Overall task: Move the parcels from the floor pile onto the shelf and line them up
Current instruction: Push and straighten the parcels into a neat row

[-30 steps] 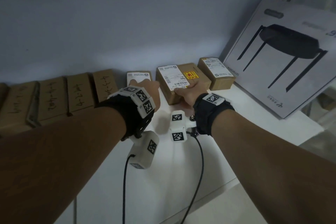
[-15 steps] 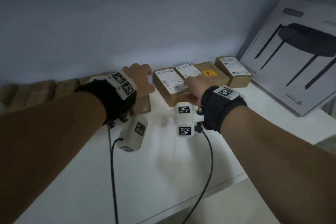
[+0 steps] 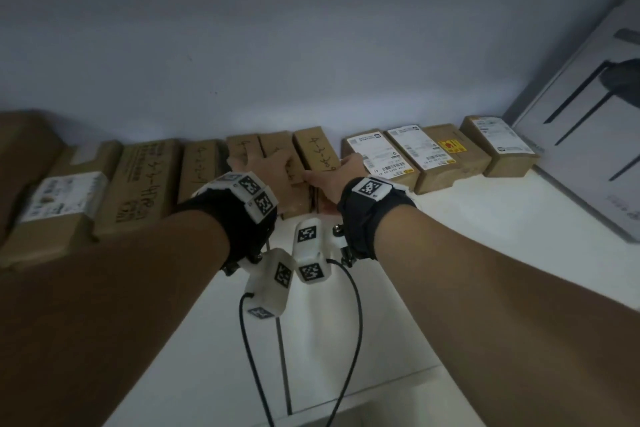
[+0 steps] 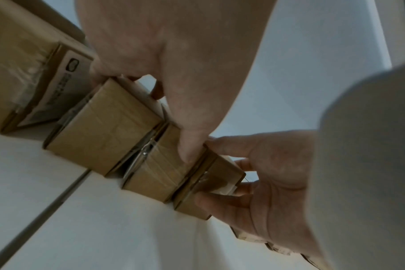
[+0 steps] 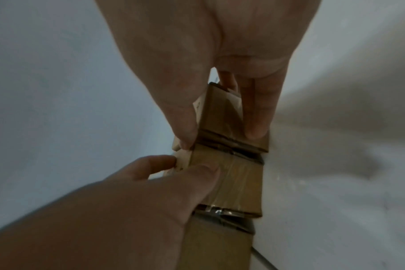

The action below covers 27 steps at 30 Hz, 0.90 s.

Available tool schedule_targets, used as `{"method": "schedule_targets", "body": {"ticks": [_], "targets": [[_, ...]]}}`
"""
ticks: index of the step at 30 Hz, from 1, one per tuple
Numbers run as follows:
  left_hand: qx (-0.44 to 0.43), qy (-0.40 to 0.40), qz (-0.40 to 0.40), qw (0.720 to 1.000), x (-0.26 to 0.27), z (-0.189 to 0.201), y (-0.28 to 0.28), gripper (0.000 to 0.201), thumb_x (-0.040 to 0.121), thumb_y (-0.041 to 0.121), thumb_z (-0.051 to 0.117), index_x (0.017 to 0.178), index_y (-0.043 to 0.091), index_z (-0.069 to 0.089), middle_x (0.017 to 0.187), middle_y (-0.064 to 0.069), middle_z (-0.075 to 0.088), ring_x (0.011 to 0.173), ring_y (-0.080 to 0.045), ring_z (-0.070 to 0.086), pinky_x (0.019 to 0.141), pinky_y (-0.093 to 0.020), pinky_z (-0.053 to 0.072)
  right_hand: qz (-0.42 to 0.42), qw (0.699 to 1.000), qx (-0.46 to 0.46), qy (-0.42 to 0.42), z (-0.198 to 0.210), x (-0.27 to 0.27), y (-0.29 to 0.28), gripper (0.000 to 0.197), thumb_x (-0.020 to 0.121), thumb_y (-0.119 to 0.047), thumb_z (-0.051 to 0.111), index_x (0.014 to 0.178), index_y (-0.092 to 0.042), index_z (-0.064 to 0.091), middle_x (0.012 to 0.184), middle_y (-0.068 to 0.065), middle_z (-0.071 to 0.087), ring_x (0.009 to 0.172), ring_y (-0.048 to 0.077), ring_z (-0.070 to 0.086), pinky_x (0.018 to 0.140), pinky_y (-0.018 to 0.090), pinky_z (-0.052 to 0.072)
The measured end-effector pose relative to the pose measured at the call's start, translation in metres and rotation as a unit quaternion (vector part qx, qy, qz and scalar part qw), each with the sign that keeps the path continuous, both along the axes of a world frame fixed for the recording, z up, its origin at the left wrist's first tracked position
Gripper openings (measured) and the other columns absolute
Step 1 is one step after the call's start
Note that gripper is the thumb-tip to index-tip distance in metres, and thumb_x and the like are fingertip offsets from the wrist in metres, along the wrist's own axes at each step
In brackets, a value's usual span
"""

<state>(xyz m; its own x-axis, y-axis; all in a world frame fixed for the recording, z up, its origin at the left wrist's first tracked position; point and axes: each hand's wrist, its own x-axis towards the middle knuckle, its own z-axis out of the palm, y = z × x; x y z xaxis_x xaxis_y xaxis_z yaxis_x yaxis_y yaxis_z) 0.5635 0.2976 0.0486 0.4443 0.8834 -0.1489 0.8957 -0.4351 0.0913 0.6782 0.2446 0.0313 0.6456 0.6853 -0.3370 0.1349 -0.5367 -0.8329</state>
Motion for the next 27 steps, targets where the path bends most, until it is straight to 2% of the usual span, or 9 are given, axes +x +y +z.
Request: {"method": "schedule_targets", "body": {"ticks": [2, 5, 8, 12, 16, 20, 22, 24, 27], "targets": [[0.020, -0.020, -0.033, 0.999, 0.000, -0.001, 0.001, 0.057, 0.079, 0.059, 0.059, 0.130, 0.038, 0.044, 0.138, -0.007, 0.046, 0.127, -0.033, 0.040, 0.108, -0.050, 0.028, -0.028, 1.000, 0.009, 0.010, 0.004, -0.001, -0.004, 0.099, 0.036, -0.055, 0.079, 0.118, -0.022, 0.035, 0.110, 0.015, 0.061, 0.093, 0.037, 0.065, 0.081, 0.054, 0.056], [0.005, -0.046, -0.039, 0.998, -0.011, 0.001, 0.003, 0.058, 0.083, 0.046, 0.066, 0.135, 0.034, 0.044, 0.145, -0.008, 0.038, 0.132, -0.034, 0.035, 0.109, -0.047, 0.029, -0.044, 0.998, 0.027, 0.023, 0.010, 0.003, -0.016, 0.048, 0.072, -0.037, 0.076, 0.095, -0.019, 0.039, 0.099, 0.010, 0.059, 0.093, 0.031, 0.062, 0.087, 0.053, 0.054], [-0.030, -0.078, -0.020, 0.996, -0.026, 0.000, 0.006, 0.067, 0.078, 0.046, 0.064, 0.138, 0.037, 0.038, 0.151, -0.011, 0.029, 0.134, -0.039, 0.033, 0.111, -0.049, 0.035, -0.064, 0.997, 0.041, -0.003, 0.010, 0.007, -0.023, 0.061, 0.062, -0.040, 0.077, 0.106, -0.018, 0.041, 0.099, 0.009, 0.062, 0.087, 0.032, 0.064, 0.080, 0.050, 0.057], [-0.047, -0.125, -0.025, 0.991, -0.031, -0.001, 0.004, 0.062, 0.084, 0.025, 0.067, 0.140, 0.023, 0.041, 0.136, -0.009, 0.053, 0.119, -0.030, 0.055, 0.095, -0.037, 0.049, -0.045, 0.998, 0.043, 0.002, 0.001, 0.007, -0.024, 0.073, 0.055, -0.035, 0.073, 0.119, -0.020, 0.039, 0.105, 0.009, 0.060, 0.087, 0.030, 0.064, 0.075, 0.048, 0.060], [-0.058, -0.126, -0.046, 0.989, -0.033, 0.010, 0.002, 0.047, 0.087, 0.013, 0.067, 0.130, 0.013, 0.049, 0.128, -0.007, 0.058, 0.114, -0.025, 0.058, 0.084, -0.026, 0.044, -0.050, 0.998, 0.033, -0.003, 0.006, 0.009, -0.037, 0.083, 0.060, -0.029, 0.068, 0.137, -0.025, 0.036, 0.118, 0.007, 0.061, 0.094, 0.028, 0.064, 0.080, 0.045, 0.058], [0.004, -0.117, -0.104, 0.988, -0.041, 0.040, -0.008, 0.010, 0.090, 0.019, 0.060, 0.094, 0.013, 0.054, 0.085, 0.003, 0.056, 0.087, -0.023, 0.062, 0.064, -0.022, 0.045, -0.073, 0.996, 0.014, -0.044, 0.025, 0.003, -0.049, 0.060, 0.078, -0.020, 0.060, 0.134, -0.026, 0.041, 0.132, 0.008, 0.039, 0.102, 0.028, 0.051, 0.089, 0.043, 0.053], [0.020, -0.112, -0.084, 0.990, -0.062, 0.054, -0.005, 0.018, 0.087, 0.029, 0.061, 0.099, 0.016, 0.055, 0.097, 0.001, 0.058, 0.091, -0.024, 0.061, 0.069, -0.027, 0.047, -0.069, 0.996, 0.008, -0.058, 0.042, -0.013, -0.045, 0.052, 0.078, -0.022, 0.057, 0.128, -0.022, 0.047, 0.129, 0.010, 0.044, 0.103, 0.031, 0.053, 0.088, 0.039, 0.052], [0.007, -0.100, -0.024, 0.995, -0.089, 0.062, 0.006, 0.038, 0.080, 0.039, 0.061, 0.113, 0.021, 0.053, 0.116, -0.004, 0.055, 0.102, -0.029, 0.057, 0.085, -0.041, 0.050, -0.036, 0.998, 0.005, -0.048, 0.059, -0.036, -0.036, 0.054, 0.069, -0.024, 0.054, 0.123, -0.018, 0.054, 0.115, 0.012, 0.059, 0.096, 0.034, 0.062, 0.083, 0.046, 0.057], [-0.006, -0.043, 0.053, 0.998, -0.135, 0.073, 0.011, 0.057, 0.073, 0.057, 0.042, 0.118, 0.023, 0.049, 0.128, -0.007, 0.054, 0.110, -0.036, 0.055, 0.096, -0.049, 0.047, 0.056, 0.998, 0.006, -0.013, 0.074, -0.071, -0.021, 0.040, 0.073, -0.017, 0.054, 0.109, -0.002, 0.064, 0.090, 0.017, 0.069, 0.080, 0.036, 0.070, 0.077, 0.050, 0.059]]}}
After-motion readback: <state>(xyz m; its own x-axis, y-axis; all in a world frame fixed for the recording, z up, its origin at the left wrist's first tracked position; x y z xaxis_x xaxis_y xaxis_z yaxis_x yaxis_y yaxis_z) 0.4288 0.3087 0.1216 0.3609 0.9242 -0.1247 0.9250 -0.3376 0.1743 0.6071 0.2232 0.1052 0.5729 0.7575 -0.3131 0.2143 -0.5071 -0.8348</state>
